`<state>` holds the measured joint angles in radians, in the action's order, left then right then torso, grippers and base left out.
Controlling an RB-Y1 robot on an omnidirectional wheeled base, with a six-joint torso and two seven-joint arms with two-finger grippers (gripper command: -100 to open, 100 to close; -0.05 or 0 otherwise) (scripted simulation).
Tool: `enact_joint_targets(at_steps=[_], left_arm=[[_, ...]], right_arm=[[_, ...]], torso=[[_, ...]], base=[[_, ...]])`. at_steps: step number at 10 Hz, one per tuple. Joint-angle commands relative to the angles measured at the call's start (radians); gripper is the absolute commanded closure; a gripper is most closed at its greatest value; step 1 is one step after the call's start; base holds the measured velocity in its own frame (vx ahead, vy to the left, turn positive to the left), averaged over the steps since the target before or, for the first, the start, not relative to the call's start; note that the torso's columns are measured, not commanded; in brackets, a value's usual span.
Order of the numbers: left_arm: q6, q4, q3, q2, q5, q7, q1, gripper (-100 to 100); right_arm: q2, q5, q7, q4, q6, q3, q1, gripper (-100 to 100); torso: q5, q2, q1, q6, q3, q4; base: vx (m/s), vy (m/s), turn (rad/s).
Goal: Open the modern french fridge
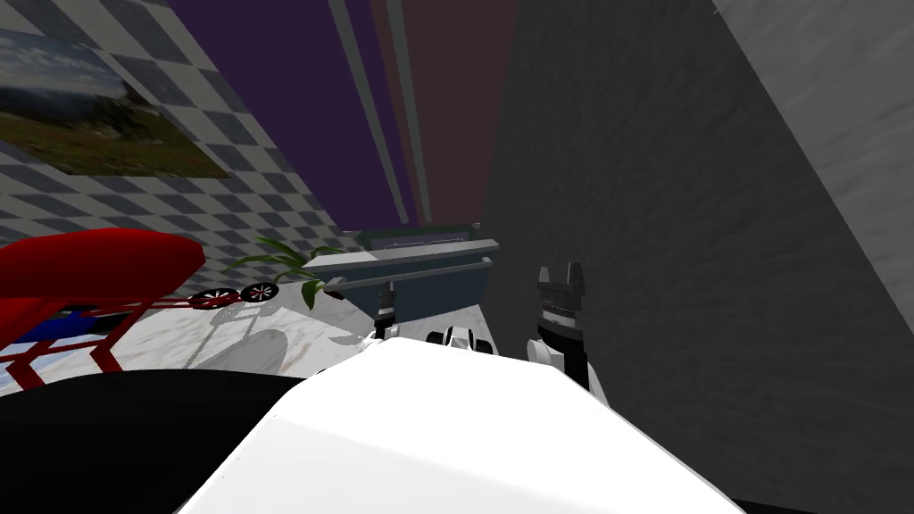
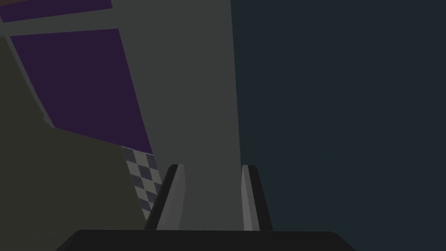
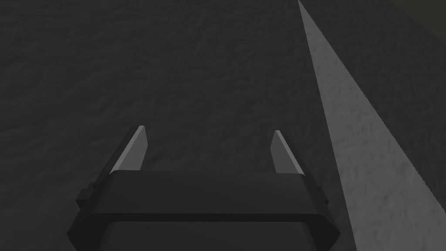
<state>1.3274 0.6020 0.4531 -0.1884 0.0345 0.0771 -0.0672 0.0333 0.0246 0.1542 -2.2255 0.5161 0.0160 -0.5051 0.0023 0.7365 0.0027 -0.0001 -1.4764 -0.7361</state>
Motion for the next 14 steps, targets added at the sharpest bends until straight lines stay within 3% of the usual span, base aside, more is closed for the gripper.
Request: enact_joint_targets(at_steps=[1,2,3,10,12,13,14], left_arm=[[0.023,-0.095,0.002,-0.008,0.038,0.003,-0.073,100],[0.044,-0.13,0.003,-0.013,0.075,0.005,-0.113,100],[-0.028,-0.058,-0.007,-0.021,0.053,0.013,-0.103,-100],[-0.175,-0.025,-0.027,-0.091,0.033,0.037,-0.202,-100],[-0.184,-0.01,-0.027,-0.083,0.034,0.037,-0.189,-100],[-0.184,-0.015,-0.027,-0.084,0.034,0.037,-0.19,0],[-0.185,-0.016,-0.027,-0.084,0.034,0.037,-0.189,0]], right_arm=[[0.0,0.0,0.0,0.0,0.0,0.0,0.0,0],[0.0,0.0,0.0,0.0,0.0,0.0,0.0,0],[0.0,0.0,0.0,0.0,0.0,0.0,0.0,0],[0.0,0.0,0.0,0.0,0.0,0.0,0.0,0],[0.0,0.0,0.0,0.0,0.0,0.0,0.0,0],[0.0,0.0,0.0,0.0,0.0,0.0,0.0,0],[0.0,0.0,0.0,0.0,0.0,0.0,0.0,0]], torso=[[-0.001,0.001,0.0,-0.003,0.0,0.0],[-0.001,0.001,0.001,-0.002,0.001,-0.001],[-0.003,0.003,-0.001,-0.003,0.001,-0.003],[-0.002,0.002,-0.002,0.0,0.001,-0.002],[-0.005,0.002,-0.005,0.001,0.001,-0.004],[-0.004,0.002,-0.004,0.001,0.0,-0.003],[-0.004,0.002,-0.004,0.001,0.0,-0.003]], base=[[-0.05,-0.019,0.169],[-0.063,-0.024,0.221],[-0.076,-0.036,0.078],[-0.075,-0.043,0.01],[-0.025,-0.018,0.007],[0.0,0.0,0.0],[0.0,0.0,0.0]])
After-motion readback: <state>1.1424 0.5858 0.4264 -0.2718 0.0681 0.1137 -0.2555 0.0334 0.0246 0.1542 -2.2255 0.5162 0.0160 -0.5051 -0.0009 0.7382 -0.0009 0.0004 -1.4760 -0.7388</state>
